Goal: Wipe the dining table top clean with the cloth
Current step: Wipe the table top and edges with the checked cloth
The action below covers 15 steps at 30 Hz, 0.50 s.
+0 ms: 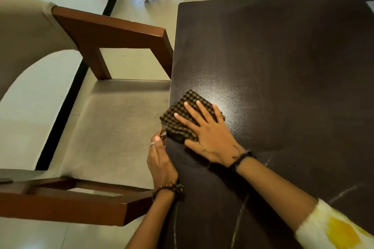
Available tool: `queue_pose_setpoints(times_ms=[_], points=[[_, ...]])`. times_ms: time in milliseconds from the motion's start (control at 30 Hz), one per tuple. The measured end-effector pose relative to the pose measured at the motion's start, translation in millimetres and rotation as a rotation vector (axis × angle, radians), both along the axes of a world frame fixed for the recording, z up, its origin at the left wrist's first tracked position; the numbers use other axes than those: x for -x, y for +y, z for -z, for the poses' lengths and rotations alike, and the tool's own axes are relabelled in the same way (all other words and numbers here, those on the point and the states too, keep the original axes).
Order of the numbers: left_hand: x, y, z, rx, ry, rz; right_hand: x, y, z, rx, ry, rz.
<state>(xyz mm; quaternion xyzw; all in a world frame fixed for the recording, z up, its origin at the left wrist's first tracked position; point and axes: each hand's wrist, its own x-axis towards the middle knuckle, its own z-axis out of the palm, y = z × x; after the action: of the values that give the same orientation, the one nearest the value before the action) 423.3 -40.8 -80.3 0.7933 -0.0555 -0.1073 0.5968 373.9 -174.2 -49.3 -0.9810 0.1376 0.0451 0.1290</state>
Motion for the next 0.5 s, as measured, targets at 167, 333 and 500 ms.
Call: queue_pose_setpoints(times_ms=[167, 333, 500], points=[[1, 0, -1, -0.033, 0.010, -0.039, -58, -30, -2, -0.008, 0.034, 0.036], [1, -2, -4, -0.109, -0.014, -0.071, -45, -21, 1, 0.055, -0.015, -0.028], [-1, -4, -2, -0.322, -0.018, -0.029, -14, -7, 5, 0.033, -0.040, -0.095]])
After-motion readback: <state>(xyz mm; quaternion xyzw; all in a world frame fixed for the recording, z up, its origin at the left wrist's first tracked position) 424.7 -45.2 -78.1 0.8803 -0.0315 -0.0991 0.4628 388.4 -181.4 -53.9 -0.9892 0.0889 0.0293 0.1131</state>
